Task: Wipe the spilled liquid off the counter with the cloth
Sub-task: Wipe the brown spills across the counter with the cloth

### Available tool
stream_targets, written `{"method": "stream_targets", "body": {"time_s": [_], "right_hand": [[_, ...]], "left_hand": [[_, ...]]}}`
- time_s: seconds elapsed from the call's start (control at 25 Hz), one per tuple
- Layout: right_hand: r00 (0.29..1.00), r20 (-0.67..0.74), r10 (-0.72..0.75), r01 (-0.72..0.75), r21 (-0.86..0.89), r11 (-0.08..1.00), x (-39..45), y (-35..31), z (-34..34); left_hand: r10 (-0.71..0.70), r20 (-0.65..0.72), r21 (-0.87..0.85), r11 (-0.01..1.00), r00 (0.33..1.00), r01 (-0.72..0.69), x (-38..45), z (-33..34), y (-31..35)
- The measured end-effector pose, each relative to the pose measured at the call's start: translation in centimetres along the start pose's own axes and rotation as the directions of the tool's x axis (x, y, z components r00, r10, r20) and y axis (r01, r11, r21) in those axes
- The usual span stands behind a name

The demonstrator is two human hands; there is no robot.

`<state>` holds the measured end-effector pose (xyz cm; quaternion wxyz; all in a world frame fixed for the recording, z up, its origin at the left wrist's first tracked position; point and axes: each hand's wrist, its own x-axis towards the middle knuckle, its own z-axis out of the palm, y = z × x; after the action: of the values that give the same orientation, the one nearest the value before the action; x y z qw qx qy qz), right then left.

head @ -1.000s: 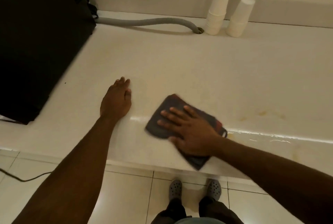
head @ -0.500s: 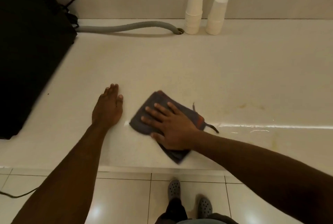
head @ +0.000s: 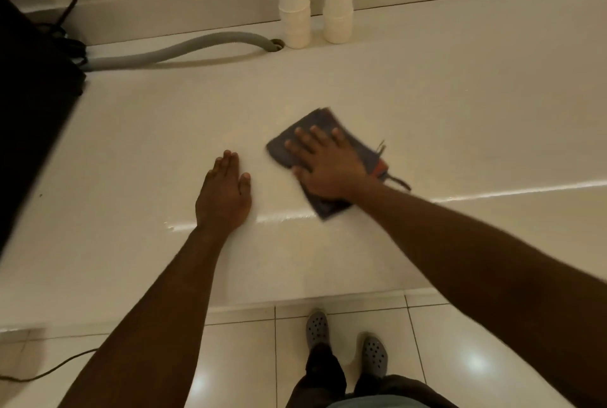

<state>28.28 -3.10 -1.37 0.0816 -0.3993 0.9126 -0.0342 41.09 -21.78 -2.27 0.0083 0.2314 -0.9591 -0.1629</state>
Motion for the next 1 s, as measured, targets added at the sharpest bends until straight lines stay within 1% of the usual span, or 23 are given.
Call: {"method": "stream_targets", "body": {"time_s": [0.08, 0.12, 0.16, 0.2, 0.24, 0.28, 0.32, 0.36, 0.4, 0.44, 0.52, 0.6, 0.68, 0.76, 0.8, 0.84, 0.88, 0.92, 0.96, 1.0], "right_hand": [[0.980, 0.032, -0.198, 0.198, -0.007, 0.980, -5.7, -0.3, 0.9], [0.968, 0.031, -0.248, 0.248, 0.004, 0.969, -8.1, 1.8, 0.8], [0.969, 0.015, -0.248, 0.248, 0.002, 0.969, -9.4, 4.8, 0.5], [0.984, -0.010, -0.179, 0.179, -0.020, 0.984, -9.9, 8.3, 0.2], [0.998, -0.044, -0.049, 0.048, -0.026, 0.999, -9.9, 12.0, -0.2], [0.991, -0.058, 0.119, -0.119, -0.003, 0.993, -9.4, 15.5, -0.7], [0.961, -0.055, 0.271, -0.269, 0.032, 0.963, -8.7, 18.2, -1.2], [0.928, -0.040, 0.371, -0.368, 0.066, 0.927, -7.8, 19.6, -1.8], [0.908, -0.028, 0.419, -0.415, 0.083, 0.906, -6.7, 19.7, -2.0], [0.904, -0.021, 0.428, -0.425, 0.091, 0.901, -5.7, 18.6, -2.0], [0.937, -0.018, 0.349, -0.346, 0.083, 0.934, -4.7, 14.8, -1.5], [0.981, -0.020, 0.195, -0.194, 0.046, 0.980, -6.0, 10.6, -0.5], [1.000, 0.013, 0.010, -0.010, 0.017, 1.000, -9.9, 8.2, 0.1], [0.993, 0.024, -0.118, 0.118, 0.015, 0.993, -15.3, 8.8, 0.6], [0.992, 0.005, -0.127, 0.127, 0.032, 0.991, -17.7, 10.4, 0.7], [0.996, -0.032, -0.085, 0.086, 0.028, 0.996, -19.6, 13.0, 0.7], [0.998, -0.068, 0.001, 0.001, 0.020, 1.000, -20.9, 16.1, 0.6], [0.986, -0.104, 0.129, -0.128, 0.013, 0.992, -21.6, 19.7, 0.4], [0.949, -0.126, 0.288, -0.287, 0.024, 0.958, -21.9, 23.3, 0.2], [0.886, -0.136, 0.443, -0.440, 0.057, 0.896, -21.7, 26.5, -0.2]], "left_hand": [[0.006, -0.023, 0.018, 1.000, 1.000, -0.006, 0.0, 0.5, 1.2], [0.016, -0.027, 0.022, 1.000, 1.000, -0.015, -0.2, 0.8, 1.9], [0.028, -0.030, 0.020, 0.999, 0.999, -0.027, -0.2, 1.0, 2.4], [0.036, -0.030, 0.016, 0.999, 0.999, -0.036, -0.3, 1.3, 3.0], [0.042, -0.027, 0.010, 0.999, 0.999, -0.042, -0.4, 1.5, 3.6], [0.049, -0.028, 0.010, 0.999, 0.998, -0.049, -0.4, 1.7, 4.2], [0.055, -0.030, 0.014, 0.998, 0.998, -0.054, -0.4, 1.9, 4.7], [0.054, -0.033, 0.017, 0.998, 0.998, -0.053, -0.4, 2.0, 5.1], [0.050, -0.033, 0.024, 0.999, 0.998, -0.049, -0.4, 2.1, 5.3], [0.044, -0.031, 0.035, 0.998, 0.999, -0.043, -0.4, 2.1, 5.4], [0.012, -0.023, 0.053, 0.999, 1.000, -0.010, -0.5, 2.1, 6.0], [-0.016, -0.016, 0.069, 0.997, 1.000, 0.017, -0.3, 2.0, 7.3], [0.032, 0.010, 0.071, 0.997, 0.999, -0.033, 0.2, 2.4, 9.5], [0.094, 0.040, 0.050, 0.994, 0.995, -0.096, 0.3, 3.3, 12.0], [0.113, 0.046, 0.041, 0.993, 0.993, -0.115, 0.1, 3.7, 12.9], [0.129, 0.046, 0.037, 0.991, 0.991, -0.131, 0.0, 4.1, 13.7], [0.136, 0.042, 0.036, 0.990, 0.990, -0.138, -0.1, 4.3, 14.3], [0.132, 0.040, 0.039, 0.990, 0.990, -0.134, -0.2, 4.5, 14.8], [0.120, 0.043, 0.045, 0.992, 0.992, -0.122, -0.3, 4.6, 15.0], [0.107, 0.047, 0.053, 0.993, 0.993, -0.110, -0.4, 4.6, 15.2]]}}
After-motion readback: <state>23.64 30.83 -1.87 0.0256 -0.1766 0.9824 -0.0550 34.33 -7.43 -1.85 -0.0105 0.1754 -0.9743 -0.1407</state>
